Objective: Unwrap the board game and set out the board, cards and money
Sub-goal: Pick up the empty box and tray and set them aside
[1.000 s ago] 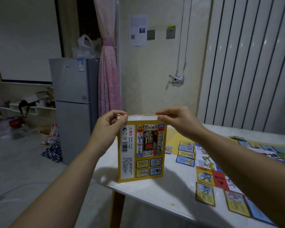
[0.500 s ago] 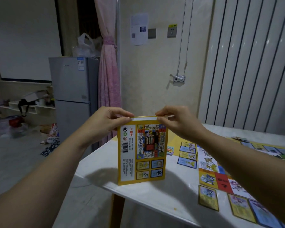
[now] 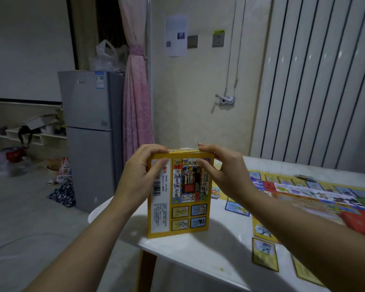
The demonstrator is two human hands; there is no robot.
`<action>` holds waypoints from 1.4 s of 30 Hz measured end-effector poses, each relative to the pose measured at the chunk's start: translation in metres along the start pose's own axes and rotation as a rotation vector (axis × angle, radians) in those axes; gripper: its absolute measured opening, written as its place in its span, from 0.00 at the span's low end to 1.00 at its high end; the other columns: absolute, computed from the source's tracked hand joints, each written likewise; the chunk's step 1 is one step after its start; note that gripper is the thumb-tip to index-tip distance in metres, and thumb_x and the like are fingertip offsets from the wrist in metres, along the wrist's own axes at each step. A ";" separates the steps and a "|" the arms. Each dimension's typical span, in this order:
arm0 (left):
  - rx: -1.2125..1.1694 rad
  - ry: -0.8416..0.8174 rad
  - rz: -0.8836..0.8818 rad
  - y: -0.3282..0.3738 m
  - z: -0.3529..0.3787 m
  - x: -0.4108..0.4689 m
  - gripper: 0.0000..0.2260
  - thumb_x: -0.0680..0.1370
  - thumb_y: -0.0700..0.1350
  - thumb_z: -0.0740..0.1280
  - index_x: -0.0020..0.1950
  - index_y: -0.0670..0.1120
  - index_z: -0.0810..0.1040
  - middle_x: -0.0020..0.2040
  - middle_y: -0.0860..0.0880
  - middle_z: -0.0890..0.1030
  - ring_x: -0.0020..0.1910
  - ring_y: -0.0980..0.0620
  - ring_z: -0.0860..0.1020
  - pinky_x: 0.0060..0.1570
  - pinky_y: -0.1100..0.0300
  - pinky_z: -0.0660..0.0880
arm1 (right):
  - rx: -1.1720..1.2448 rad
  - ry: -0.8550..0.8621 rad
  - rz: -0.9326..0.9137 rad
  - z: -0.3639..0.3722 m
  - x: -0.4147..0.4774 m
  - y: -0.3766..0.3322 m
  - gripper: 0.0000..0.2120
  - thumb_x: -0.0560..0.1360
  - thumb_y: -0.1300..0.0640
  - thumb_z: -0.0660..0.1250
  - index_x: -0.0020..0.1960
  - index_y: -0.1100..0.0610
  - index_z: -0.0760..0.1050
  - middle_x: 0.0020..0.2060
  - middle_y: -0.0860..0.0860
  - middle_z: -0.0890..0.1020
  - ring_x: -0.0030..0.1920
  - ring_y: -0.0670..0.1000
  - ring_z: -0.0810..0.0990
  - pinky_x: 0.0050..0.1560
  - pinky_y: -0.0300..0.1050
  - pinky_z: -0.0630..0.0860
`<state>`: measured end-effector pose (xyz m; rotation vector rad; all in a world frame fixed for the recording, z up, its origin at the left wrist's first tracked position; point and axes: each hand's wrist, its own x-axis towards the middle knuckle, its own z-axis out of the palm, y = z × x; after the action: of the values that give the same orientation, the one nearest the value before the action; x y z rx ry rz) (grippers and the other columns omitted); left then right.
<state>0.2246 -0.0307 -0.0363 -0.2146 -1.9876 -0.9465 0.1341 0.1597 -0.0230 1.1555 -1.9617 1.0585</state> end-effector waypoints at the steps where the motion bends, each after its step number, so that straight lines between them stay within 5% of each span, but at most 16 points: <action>1: 0.008 0.005 0.016 -0.002 0.002 -0.001 0.07 0.79 0.43 0.64 0.52 0.56 0.75 0.53 0.62 0.73 0.53 0.63 0.74 0.52 0.68 0.72 | 0.016 -0.010 0.014 0.000 0.001 0.001 0.15 0.73 0.57 0.71 0.59 0.57 0.78 0.58 0.50 0.81 0.58 0.47 0.79 0.60 0.49 0.76; 7: -0.024 0.073 -0.021 -0.009 0.021 -0.011 0.13 0.78 0.53 0.57 0.63 0.63 0.62 0.62 0.56 0.64 0.60 0.67 0.67 0.57 0.77 0.64 | 0.506 -0.135 0.386 -0.002 0.010 -0.003 0.07 0.73 0.61 0.70 0.50 0.53 0.77 0.57 0.48 0.80 0.53 0.48 0.82 0.52 0.47 0.80; 13: -0.084 0.142 -0.088 -0.011 0.029 -0.011 0.17 0.79 0.56 0.57 0.65 0.66 0.55 0.66 0.51 0.66 0.63 0.56 0.69 0.61 0.66 0.65 | 0.572 -0.042 0.392 0.006 0.006 -0.001 0.11 0.72 0.61 0.71 0.47 0.53 0.70 0.57 0.48 0.80 0.50 0.49 0.83 0.50 0.49 0.81; 20: -0.114 0.136 -0.099 -0.015 0.030 -0.011 0.19 0.77 0.57 0.56 0.65 0.67 0.55 0.67 0.52 0.66 0.64 0.55 0.70 0.62 0.58 0.69 | 0.498 -0.043 0.308 0.005 0.004 0.001 0.07 0.73 0.58 0.70 0.44 0.53 0.72 0.57 0.49 0.80 0.52 0.48 0.83 0.48 0.47 0.81; 24: -0.105 0.133 -0.102 -0.013 0.030 -0.010 0.18 0.77 0.58 0.57 0.63 0.71 0.55 0.69 0.53 0.64 0.66 0.54 0.69 0.66 0.53 0.69 | 0.680 -0.052 0.444 0.000 0.013 0.000 0.04 0.78 0.58 0.63 0.46 0.56 0.76 0.54 0.55 0.82 0.51 0.48 0.81 0.54 0.49 0.78; 28: -0.089 0.154 -0.097 -0.012 0.031 -0.010 0.16 0.79 0.56 0.57 0.63 0.68 0.56 0.68 0.54 0.63 0.66 0.57 0.67 0.63 0.65 0.64 | 0.894 0.076 0.649 0.003 0.016 -0.004 0.06 0.74 0.59 0.67 0.43 0.60 0.71 0.51 0.69 0.78 0.46 0.57 0.77 0.55 0.58 0.75; 32: -0.080 0.162 -0.112 -0.014 0.030 -0.010 0.15 0.79 0.57 0.57 0.63 0.67 0.57 0.68 0.53 0.64 0.64 0.59 0.68 0.60 0.68 0.64 | 0.889 0.116 0.650 0.006 0.012 -0.004 0.09 0.70 0.55 0.70 0.41 0.61 0.75 0.35 0.55 0.80 0.39 0.51 0.78 0.45 0.49 0.76; 37: -0.069 0.155 -0.119 -0.011 0.030 -0.012 0.16 0.77 0.56 0.57 0.63 0.66 0.57 0.66 0.55 0.63 0.60 0.66 0.67 0.55 0.80 0.62 | 0.950 0.041 0.684 -0.002 0.011 -0.006 0.10 0.65 0.54 0.70 0.38 0.61 0.76 0.48 0.61 0.82 0.48 0.55 0.78 0.57 0.58 0.74; 42: -0.072 0.139 -0.123 -0.009 0.030 -0.012 0.15 0.77 0.55 0.57 0.61 0.66 0.58 0.63 0.57 0.63 0.58 0.76 0.64 0.52 0.84 0.60 | 0.942 -0.108 0.702 -0.015 0.017 -0.003 0.07 0.67 0.57 0.69 0.38 0.60 0.75 0.53 0.61 0.81 0.49 0.52 0.82 0.52 0.47 0.79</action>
<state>0.2073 -0.0143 -0.0595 -0.0650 -1.8577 -1.0830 0.1315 0.1656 -0.0010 0.9320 -2.0245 2.5088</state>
